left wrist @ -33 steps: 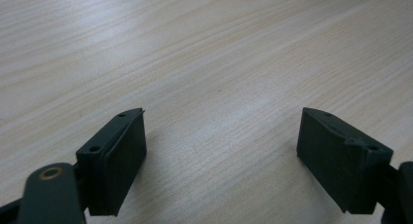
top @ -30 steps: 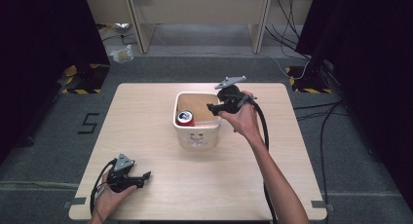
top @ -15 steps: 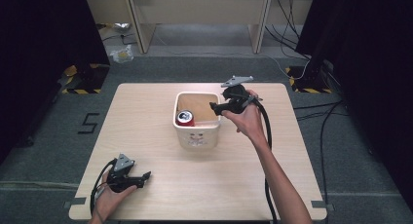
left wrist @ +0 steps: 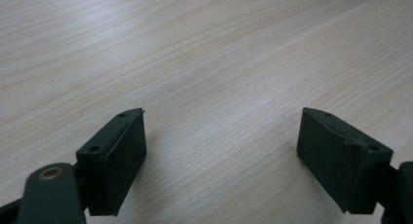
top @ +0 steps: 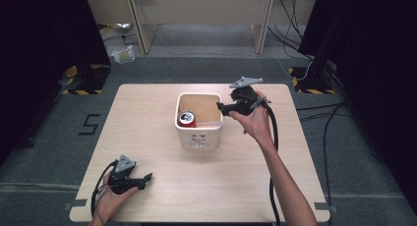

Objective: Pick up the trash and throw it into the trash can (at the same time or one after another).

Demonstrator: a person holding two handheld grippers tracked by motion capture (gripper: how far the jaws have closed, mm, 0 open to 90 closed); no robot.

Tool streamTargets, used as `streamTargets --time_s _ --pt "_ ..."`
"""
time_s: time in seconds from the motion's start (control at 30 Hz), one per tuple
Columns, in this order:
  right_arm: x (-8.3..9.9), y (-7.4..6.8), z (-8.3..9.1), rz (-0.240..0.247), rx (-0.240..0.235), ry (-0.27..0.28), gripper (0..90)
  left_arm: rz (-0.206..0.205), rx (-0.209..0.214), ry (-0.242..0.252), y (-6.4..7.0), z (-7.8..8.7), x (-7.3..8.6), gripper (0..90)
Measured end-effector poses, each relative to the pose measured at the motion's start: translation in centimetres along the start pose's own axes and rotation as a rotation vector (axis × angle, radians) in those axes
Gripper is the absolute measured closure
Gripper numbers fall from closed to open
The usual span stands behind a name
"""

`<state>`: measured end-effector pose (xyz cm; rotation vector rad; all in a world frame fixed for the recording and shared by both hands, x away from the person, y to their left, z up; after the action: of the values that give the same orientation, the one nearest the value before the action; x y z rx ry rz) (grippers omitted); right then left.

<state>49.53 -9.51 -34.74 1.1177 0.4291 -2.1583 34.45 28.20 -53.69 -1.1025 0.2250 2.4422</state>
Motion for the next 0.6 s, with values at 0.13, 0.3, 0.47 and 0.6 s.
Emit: streamTargets --time_s 0.13,0.3,0.47,0.6 --pt "0.1 0.2 0.3 -0.006 0.007 0.007 27.2 -0.001 0.000 0.000 0.0 0.0 0.0 17.4" --pt "0.5 0.7 0.6 -0.014 0.013 0.017 27.2 0.001 0.000 0.001 0.0 0.0 0.0 17.4" --pt "1.1 1.1 0.8 -0.032 0.015 0.031 27.2 0.000 0.000 0.002 0.0 0.0 0.0 17.4" --pt "1.6 1.4 1.0 -0.041 0.021 0.033 27.2 -0.001 0.000 -0.001 0.0 0.0 0.0 17.4"
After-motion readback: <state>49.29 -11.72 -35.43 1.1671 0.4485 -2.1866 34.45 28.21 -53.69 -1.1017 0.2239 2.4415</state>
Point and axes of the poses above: each handheld gripper's, and its own axes: z roughly backward along the jaws, x roughly out of its underside, y roughly to its right, the point moved 2 cm from there along -z, roughly forward along the jaws, and after that the axes turned 5 degrees about -x, right-handed, at the moved point
